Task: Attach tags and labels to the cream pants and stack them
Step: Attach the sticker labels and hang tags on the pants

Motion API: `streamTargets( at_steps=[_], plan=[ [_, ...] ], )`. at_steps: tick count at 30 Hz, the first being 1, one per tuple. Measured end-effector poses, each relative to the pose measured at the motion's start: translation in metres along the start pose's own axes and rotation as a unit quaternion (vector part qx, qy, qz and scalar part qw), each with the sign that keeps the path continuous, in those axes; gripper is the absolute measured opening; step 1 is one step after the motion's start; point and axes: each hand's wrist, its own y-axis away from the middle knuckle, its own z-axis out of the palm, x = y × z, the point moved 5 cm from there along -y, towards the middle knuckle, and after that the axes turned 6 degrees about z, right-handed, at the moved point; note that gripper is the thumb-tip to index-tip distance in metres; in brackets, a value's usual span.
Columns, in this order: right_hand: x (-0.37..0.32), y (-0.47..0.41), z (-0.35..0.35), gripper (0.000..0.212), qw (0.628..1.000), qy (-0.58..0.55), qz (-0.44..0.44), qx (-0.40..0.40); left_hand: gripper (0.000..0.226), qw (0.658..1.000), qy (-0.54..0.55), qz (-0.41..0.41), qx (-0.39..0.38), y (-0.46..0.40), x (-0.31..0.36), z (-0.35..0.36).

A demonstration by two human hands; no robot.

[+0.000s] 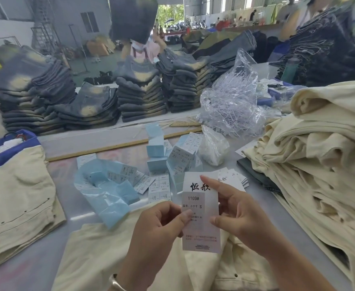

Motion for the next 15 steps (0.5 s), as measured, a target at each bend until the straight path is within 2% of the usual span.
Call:
streamTargets(
  at_steps=[8, 15],
  plan=[
    [-0.006, 0.001, -0.001, 0.078, 1.000, 0.013, 0.000, -0.003, 0.015, 1.000, 0.009, -0.024, -0.004, 0.001, -0.006, 0.015],
    [-0.012, 0.005, 0.002, 0.080, 0.999, -0.050, -0.014, -0.001, 0.012, 1.000, -0.030, -0.003, 0.009, 0.001, -0.002, 0.019]
  ],
)
